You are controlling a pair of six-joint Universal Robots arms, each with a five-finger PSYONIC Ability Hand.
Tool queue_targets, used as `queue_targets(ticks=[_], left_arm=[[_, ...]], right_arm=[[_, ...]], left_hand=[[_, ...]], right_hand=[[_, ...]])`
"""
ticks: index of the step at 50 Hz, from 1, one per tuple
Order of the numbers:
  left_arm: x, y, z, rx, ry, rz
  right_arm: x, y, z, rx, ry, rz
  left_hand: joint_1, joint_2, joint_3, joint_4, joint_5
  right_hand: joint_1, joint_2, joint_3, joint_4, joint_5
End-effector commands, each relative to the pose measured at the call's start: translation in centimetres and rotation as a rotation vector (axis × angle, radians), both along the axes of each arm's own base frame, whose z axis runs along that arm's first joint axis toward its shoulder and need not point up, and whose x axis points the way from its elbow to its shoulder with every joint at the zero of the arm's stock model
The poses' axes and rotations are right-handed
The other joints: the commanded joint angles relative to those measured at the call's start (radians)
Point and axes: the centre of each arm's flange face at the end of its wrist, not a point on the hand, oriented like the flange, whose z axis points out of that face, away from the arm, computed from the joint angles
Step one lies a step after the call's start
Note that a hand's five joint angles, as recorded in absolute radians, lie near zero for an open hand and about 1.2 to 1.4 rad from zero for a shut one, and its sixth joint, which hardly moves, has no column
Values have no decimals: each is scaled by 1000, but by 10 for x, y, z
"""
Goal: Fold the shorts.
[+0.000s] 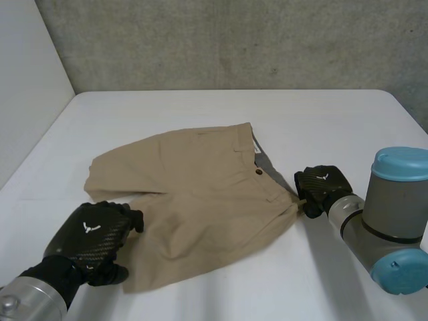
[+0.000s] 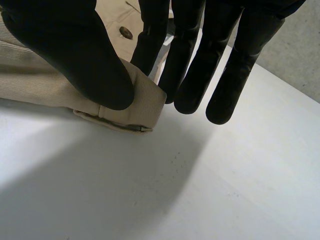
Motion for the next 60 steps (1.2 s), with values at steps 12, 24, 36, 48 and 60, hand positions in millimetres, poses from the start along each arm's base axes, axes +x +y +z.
queue_targets(ticks=[12, 24, 36, 48, 60], left_arm=[[-10, 2, -46, 142, -121, -13], [-10, -12, -69, 144, -175, 62], [-16, -22, -72, 104, -157, 59], [-19, -33, -82, 85, -165, 86], [-22, -42, -63, -5, -116, 104]], right_arm=[[-1, -2, 3, -12, -1, -10], [0, -1, 2, -8, -3, -3], [0, 0, 2, -7, -1, -1], [-1, 0, 3, -10, 1, 0], [-1, 1, 14, -38, -3, 1]], left_hand=[[74, 77, 74, 79, 80], [-126, -123, -125, -120, -119], [-44, -41, -44, -39, -38], [194, 196, 194, 199, 200], [808, 810, 808, 813, 814]], right_hand=[[450, 221, 218, 208, 235], [450, 221, 218, 208, 235], [450, 221, 218, 208, 235], [450, 221, 218, 208, 235], [450, 221, 218, 208, 235]])
